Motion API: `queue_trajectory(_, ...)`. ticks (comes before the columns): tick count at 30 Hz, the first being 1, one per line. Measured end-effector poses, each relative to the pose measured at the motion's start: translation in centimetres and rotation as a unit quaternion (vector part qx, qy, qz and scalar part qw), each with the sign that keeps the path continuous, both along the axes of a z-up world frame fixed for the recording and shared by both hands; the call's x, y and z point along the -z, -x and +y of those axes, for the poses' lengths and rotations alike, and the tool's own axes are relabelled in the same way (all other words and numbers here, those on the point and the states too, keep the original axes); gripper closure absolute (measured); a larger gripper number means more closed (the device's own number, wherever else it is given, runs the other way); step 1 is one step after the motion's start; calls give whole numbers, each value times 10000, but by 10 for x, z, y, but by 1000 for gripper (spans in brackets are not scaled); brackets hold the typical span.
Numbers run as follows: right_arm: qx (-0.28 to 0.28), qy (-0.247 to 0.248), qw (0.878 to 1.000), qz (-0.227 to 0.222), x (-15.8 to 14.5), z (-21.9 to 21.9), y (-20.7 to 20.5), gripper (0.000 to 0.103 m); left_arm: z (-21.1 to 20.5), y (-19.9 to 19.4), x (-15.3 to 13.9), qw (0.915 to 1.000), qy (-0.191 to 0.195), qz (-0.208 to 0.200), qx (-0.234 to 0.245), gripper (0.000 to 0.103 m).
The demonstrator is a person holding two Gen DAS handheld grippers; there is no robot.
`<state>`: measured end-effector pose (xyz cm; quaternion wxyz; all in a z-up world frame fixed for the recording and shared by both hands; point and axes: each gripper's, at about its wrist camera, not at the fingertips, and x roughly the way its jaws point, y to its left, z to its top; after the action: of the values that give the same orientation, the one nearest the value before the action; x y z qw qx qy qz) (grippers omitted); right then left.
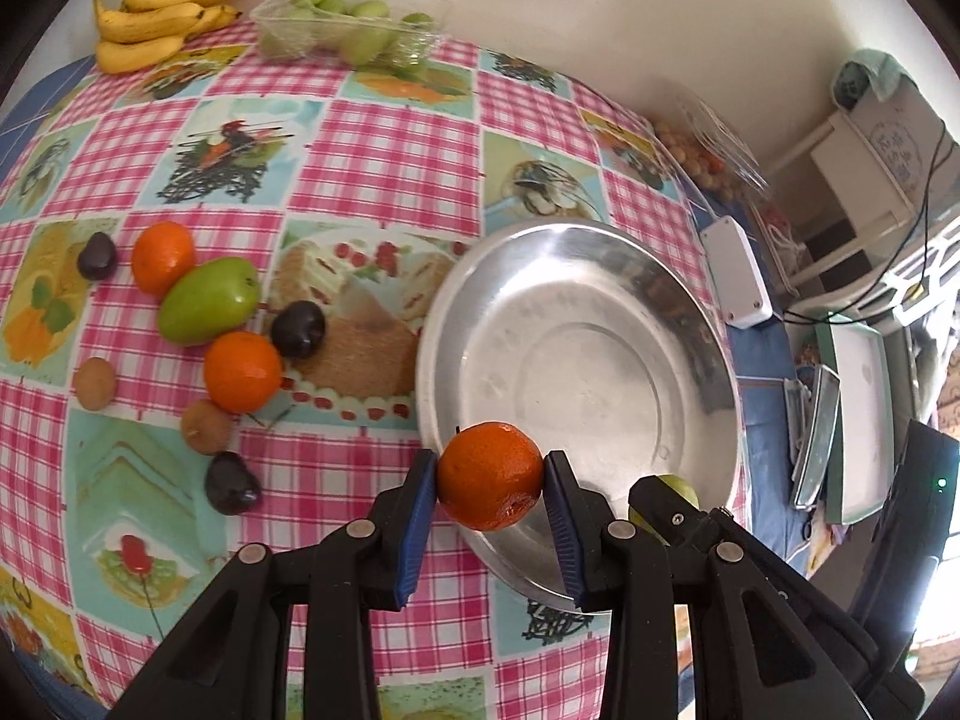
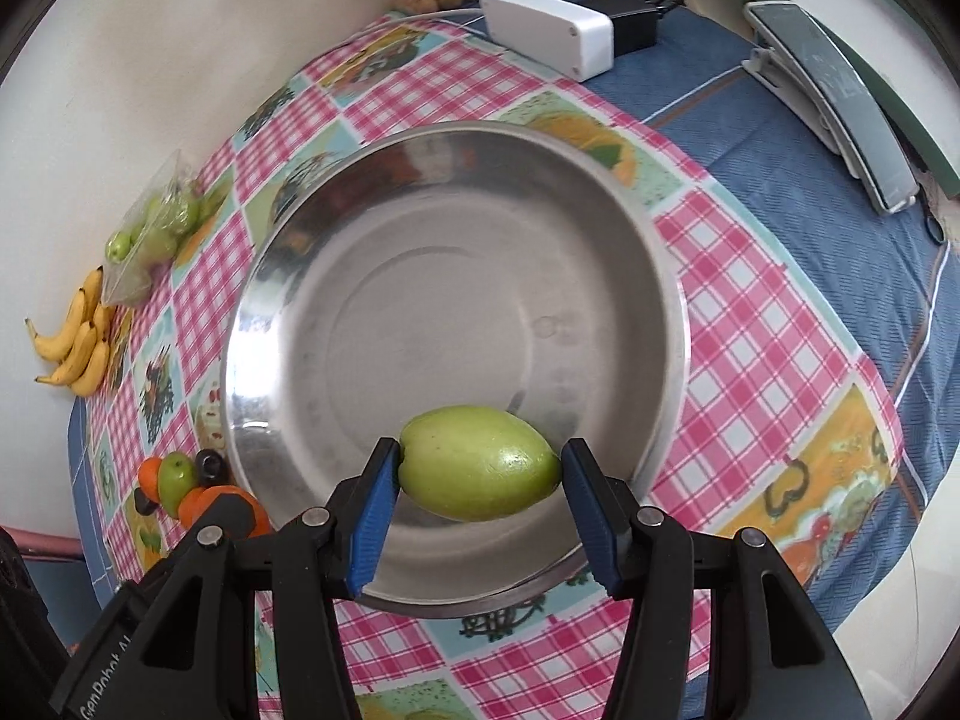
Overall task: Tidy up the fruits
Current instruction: 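Carry the green fruit over the steel plate with the right tool while the left tool drops the tangerine in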
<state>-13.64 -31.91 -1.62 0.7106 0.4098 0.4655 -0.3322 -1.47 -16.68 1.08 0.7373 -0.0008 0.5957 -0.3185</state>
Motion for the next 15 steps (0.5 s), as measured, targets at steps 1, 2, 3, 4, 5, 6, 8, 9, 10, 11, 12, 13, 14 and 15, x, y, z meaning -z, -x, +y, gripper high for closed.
queue_trajectory(1,15,8,10000,14,-1,0,1,46,-3,2,1,10000,9,0,51,65)
queue_trajectory(2,26,6,10000,17,-1,-1,2,46,-5,3,1,10000,9,7,81,65)
queue_trajectory(3,37,-2,10000,15,0,-2,3,46,-7,5,3,9999,-4,23,106,65)
queue_trajectory(4,44,-18,10000,15,1,-3,3,46,-8,5,4,9999,-22,41,120,65)
queue_trajectory(5,47,-31,10000,20,1,-3,4,46,-9,6,6,9999,-37,55,131,65)
queue_trajectory(6,46,-41,10000,29,2,-3,4,46,-10,6,8,9999,-53,71,140,65)
queue_trajectory(8,40,-66,10000,56,3,-2,3,46,-11,8,10,9998,-84,101,164,65)
queue_trajectory(9,39,-79,9999,53,4,-2,3,46,-11,9,11,9998,-81,97,167,64)
queue_trajectory(10,47,-72,9999,55,4,-2,3,46,-12,9,11,9998,-86,92,173,64)
queue_trajectory(11,49,-72,9999,57,4,-2,3,46,-12,9,11,9998,-91,90,179,64)
queue_trajectory(12,55,-78,9999,53,4,-2,3,46,-12,10,11,9998,-92,89,178,64)
queue_trajectory(13,58,-79,9999,52,4,-2,3,46,-11,10,11,9998,-92,92,181,64)
queue_trajectory(14,60,-79,9999,52,4,-2,2,46,-11,10,11,9997,-92,95,181,63)
queue_trajectory(15,65,-81,9999,54,4,-2,2,46,-11,10,11,9997,-93,96,185,63)
